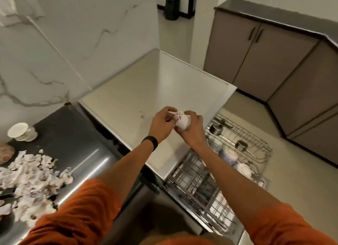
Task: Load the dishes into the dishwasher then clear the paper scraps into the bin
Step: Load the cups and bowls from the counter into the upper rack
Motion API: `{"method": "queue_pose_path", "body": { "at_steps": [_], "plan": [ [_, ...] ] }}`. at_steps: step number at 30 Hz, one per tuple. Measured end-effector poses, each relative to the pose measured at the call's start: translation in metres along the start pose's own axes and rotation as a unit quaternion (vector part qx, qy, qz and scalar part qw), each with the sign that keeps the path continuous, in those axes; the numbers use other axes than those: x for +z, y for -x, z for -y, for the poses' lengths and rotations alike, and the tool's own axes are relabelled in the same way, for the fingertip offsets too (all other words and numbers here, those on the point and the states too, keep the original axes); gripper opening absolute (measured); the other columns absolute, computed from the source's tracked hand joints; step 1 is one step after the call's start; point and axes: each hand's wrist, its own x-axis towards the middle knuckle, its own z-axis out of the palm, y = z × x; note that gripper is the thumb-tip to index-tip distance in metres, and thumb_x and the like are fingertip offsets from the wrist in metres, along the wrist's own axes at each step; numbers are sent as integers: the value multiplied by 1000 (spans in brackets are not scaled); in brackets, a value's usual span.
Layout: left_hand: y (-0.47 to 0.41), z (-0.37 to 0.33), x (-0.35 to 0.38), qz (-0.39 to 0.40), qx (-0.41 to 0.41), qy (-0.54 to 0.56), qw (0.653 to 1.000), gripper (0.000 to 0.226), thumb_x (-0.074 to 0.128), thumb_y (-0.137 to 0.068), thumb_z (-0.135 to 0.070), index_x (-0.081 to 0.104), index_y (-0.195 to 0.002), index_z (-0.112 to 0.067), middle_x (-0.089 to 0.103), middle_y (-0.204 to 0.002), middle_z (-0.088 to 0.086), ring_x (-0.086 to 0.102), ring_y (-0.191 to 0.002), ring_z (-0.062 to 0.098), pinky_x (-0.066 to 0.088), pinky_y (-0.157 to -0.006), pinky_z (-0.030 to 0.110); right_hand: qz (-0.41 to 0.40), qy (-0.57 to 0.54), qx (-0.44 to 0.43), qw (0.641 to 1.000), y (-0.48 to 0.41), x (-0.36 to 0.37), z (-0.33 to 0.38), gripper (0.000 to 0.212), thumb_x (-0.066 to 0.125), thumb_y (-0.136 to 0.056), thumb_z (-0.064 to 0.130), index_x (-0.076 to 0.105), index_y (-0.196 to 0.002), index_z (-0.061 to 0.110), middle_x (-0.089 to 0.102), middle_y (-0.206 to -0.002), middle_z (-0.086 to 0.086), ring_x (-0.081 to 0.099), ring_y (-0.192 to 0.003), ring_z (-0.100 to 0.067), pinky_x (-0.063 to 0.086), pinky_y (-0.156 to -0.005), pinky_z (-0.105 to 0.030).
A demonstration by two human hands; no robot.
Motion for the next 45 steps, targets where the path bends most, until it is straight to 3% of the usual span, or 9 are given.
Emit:
{"method": "queue_pose_path", "body": {
  "at_steps": [8,12,16,20,24,29,33,37,45],
  "plan": [
    [36,-18,138,67,32,-70,995,36,71,-86,-33,65,-122,-28,47,-122,-5,57,-113,13,55,-95,36,8,-15,11,1000,7,-113,-100,69,88,-67,21,49,-124,27,59,-113,3,59,-95,-11,49,-71,-27],
    [53,-10,179,46,-27,-78,996,46,71,-85,-50,64,-123,-26,56,-117,-4,58,-107,12,52,-90,27,87,32,19,996,3,-132,-139,69,90,-66,25,51,-124,25,61,-109,4,61,-91,-12,48,-69,-29],
    [54,12,197,34,-109,-57,992,41,69,-92,-50,66,-124,-26,65,-112,-3,64,-101,12,54,-90,31,192,122,2,974,-19,-125,-164,77,90,-62,36,54,-129,27,60,-120,-1,59,-104,-21,49,-81,-34],
    [42,44,210,-21,-184,-25,982,30,66,-97,-30,67,-126,-20,69,-115,-2,63,-103,12,48,-82,18,280,101,-1,955,-44,-104,-178,67,88,-70,18,60,-131,16,66,-121,-3,61,-106,-19,47,-85,-30],
    [26,103,230,-85,-281,38,955,32,63,-99,-26,64,-130,-20,68,-128,5,63,-116,23,51,-102,41,315,74,47,945,-72,-62,-206,47,75,-89,28,63,-133,16,70,-121,-5,66,-109,-20,53,-92,-30],
    [4,168,251,-124,-341,50,931,29,63,-99,-22,65,-127,-17,68,-124,8,65,-114,28,54,-99,49,348,122,47,928,-105,-22,-244,38,57,-101,9,62,-138,14,66,-129,-1,60,-111,-15,40,-84,-10],
    [-6,199,259,-128,-359,56,923,30,65,-97,-16,65,-127,-12,70,-121,8,66,-112,28,54,-98,50,357,147,67,920,-119,8,-270,36,62,-97,9,67,-131,18,70,-128,-2,64,-118,-22,47,-106,-30],
    [-8,215,261,-106,-379,33,918,24,70,-93,-14,66,-114,-24,67,-110,-1,64,-106,22,54,-97,46,376,153,85,910,-121,22,-281,37,64,-96,7,66,-131,18,68,-130,-8,62,-120,-26,47,-109,-36],
    [-19,235,259,-48,-423,30,904,6,63,-96,-25,60,-101,-23,67,-122,19,62,-110,28,50,-102,54,360,183,46,914,-128,33,-280,33,60,-100,12,64,-132,13,68,-128,-12,65,-116,-29,50,-103,-38]
  ]
}}
